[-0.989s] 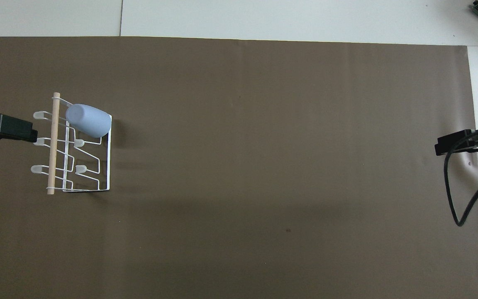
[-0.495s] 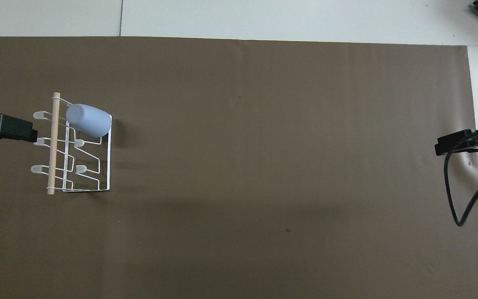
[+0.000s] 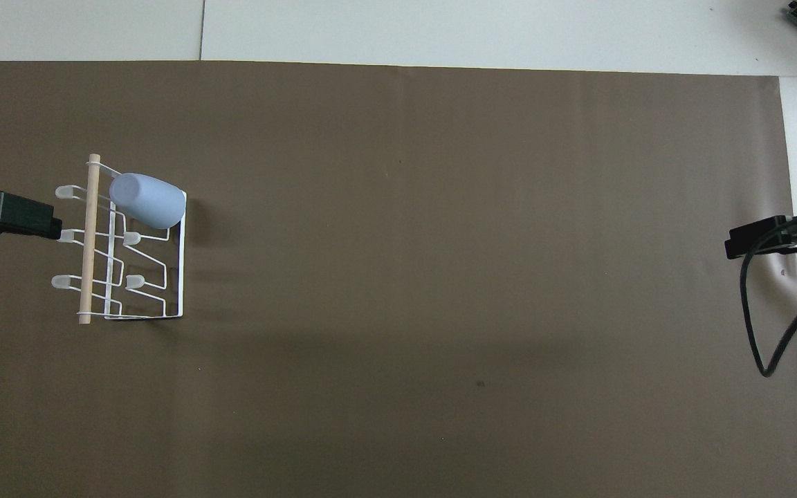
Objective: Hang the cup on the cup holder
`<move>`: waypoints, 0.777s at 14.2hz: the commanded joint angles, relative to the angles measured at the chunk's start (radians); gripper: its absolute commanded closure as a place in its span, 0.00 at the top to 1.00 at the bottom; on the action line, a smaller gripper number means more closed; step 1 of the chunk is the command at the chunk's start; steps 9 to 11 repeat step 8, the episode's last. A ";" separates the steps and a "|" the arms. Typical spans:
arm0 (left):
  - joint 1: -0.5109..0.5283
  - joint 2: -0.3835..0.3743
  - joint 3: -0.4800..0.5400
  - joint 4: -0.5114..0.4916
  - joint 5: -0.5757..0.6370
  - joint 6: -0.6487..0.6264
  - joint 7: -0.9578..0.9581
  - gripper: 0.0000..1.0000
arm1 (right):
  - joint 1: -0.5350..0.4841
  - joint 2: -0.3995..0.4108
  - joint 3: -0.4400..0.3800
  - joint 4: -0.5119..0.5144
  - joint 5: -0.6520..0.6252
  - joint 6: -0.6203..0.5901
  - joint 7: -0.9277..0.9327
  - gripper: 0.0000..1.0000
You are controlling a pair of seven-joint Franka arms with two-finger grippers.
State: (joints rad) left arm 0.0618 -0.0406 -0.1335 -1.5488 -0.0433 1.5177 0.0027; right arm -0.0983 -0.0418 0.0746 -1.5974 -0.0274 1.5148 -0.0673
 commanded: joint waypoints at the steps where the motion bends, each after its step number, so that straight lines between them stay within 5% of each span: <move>1: 0.009 -0.012 -0.003 0.001 0.013 -0.024 -0.001 1.00 | -0.003 -0.021 0.001 -0.022 0.014 0.002 0.011 1.00; 11: 0.009 -0.015 -0.003 -0.004 0.013 -0.022 0.000 1.00 | -0.003 -0.021 0.001 -0.022 0.014 0.004 0.009 1.00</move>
